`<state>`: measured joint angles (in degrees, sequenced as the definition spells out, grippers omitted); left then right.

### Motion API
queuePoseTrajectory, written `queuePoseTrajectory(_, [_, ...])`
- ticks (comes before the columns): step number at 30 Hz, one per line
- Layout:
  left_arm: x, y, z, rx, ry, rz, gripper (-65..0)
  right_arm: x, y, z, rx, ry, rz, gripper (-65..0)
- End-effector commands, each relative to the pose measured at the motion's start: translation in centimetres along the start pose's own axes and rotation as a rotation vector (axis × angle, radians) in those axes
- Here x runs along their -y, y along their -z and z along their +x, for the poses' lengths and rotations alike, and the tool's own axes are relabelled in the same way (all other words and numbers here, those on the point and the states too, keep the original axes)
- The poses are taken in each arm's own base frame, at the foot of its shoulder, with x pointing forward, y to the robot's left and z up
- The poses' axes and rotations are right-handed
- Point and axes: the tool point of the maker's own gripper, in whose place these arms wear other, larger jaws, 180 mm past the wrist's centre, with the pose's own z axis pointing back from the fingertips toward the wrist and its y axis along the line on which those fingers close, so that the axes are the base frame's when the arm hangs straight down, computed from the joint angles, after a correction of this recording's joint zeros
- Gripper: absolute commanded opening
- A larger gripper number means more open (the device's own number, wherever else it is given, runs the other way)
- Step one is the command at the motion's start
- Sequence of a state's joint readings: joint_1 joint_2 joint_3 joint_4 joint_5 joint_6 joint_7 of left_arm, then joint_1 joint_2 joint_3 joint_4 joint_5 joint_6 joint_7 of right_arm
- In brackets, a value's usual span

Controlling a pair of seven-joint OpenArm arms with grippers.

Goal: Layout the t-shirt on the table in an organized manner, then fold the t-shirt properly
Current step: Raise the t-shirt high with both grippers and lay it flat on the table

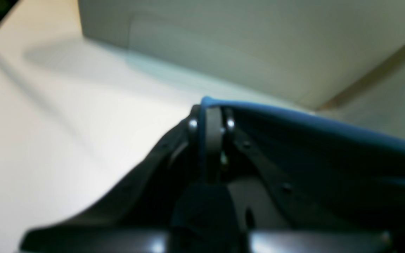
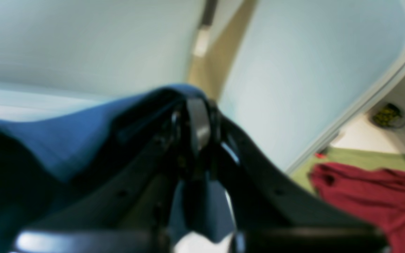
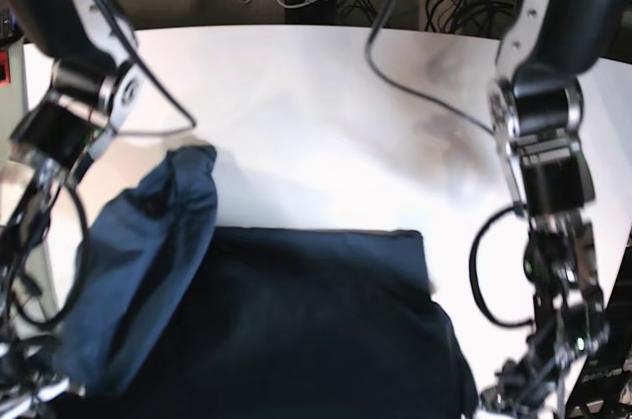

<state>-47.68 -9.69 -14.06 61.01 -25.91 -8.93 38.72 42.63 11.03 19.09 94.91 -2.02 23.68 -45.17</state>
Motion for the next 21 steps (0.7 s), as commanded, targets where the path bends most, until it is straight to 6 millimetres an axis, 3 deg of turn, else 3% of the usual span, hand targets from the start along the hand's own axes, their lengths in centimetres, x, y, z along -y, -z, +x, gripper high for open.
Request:
queuePoseTrajectory(1, [1.5, 0.1, 5.3, 0.112, 0.007, -0.024, -64.6, 0.9, 0.2, 4.2, 0.107, -0.003, -0.016, -65.0])
queuePoseTrajectory(8, [6.7, 1.1, 15.3, 0.210, -0.022, -0.106, -64.6, 1.1, 1.6, 15.1, 0.311, -0.098, 0.007, -65.0])
queuePoseTrajectory(13, [9.3, -0.6, 19.8, 0.291, 0.007, -0.151, -64.6, 1.4, -0.5, 19.1, 0.400, -0.144, -0.018, -65.0])
queuePoseTrajectory(15, [9.7, -1.6, 20.1, 0.294, 0.061, -0.152, -64.6, 1.0, -1.9, 18.2, 0.396, -0.170, -0.032, -65.0])
queuePoseTrajectory(18, [7.3, -3.3, 17.1, 0.227, 0.135, -0.105, -64.6, 0.8, -5.0, 14.1, 0.353, -0.213, -0.061, -65.0])
queuePoseTrajectory(21, [4.0, -4.7, 12.8, 0.167, 0.188, -0.044, -64.6, -2.0, -7.1, 9.0, 0.295, -0.238, -0.017, -65.0])
